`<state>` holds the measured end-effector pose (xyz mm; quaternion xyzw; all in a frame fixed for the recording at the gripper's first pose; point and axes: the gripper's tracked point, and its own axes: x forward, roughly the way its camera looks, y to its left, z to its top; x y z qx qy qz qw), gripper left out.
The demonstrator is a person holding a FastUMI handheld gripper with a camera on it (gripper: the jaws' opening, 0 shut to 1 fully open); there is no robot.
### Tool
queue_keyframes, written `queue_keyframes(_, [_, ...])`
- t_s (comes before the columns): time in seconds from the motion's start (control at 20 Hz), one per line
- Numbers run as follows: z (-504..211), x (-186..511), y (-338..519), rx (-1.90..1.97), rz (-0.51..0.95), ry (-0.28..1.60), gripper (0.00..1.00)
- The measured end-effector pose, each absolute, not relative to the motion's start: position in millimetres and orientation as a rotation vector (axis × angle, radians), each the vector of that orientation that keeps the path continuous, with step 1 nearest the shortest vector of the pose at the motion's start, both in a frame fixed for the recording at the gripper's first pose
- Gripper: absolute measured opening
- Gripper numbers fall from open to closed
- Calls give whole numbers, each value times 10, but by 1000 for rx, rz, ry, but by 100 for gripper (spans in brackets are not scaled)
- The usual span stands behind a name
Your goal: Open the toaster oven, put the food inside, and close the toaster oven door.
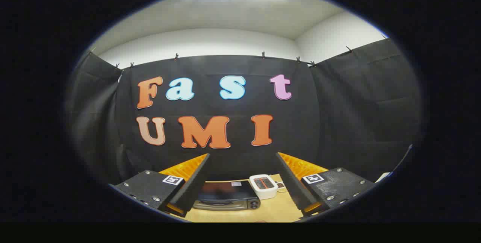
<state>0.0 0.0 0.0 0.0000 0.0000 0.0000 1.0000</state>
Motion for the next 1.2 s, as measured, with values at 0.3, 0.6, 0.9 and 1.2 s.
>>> queue_keyframes(0.3, [-147,-5,-4,0,2,65,99])
queue_keyframes(0.6, [-197,26,259,-25,59,65,99])
queue_keyframes(0.9, [-273,66,549,-71,121,58,100])
queue_keyframes(1.2, [-393,114,694,-57,152,79,99])
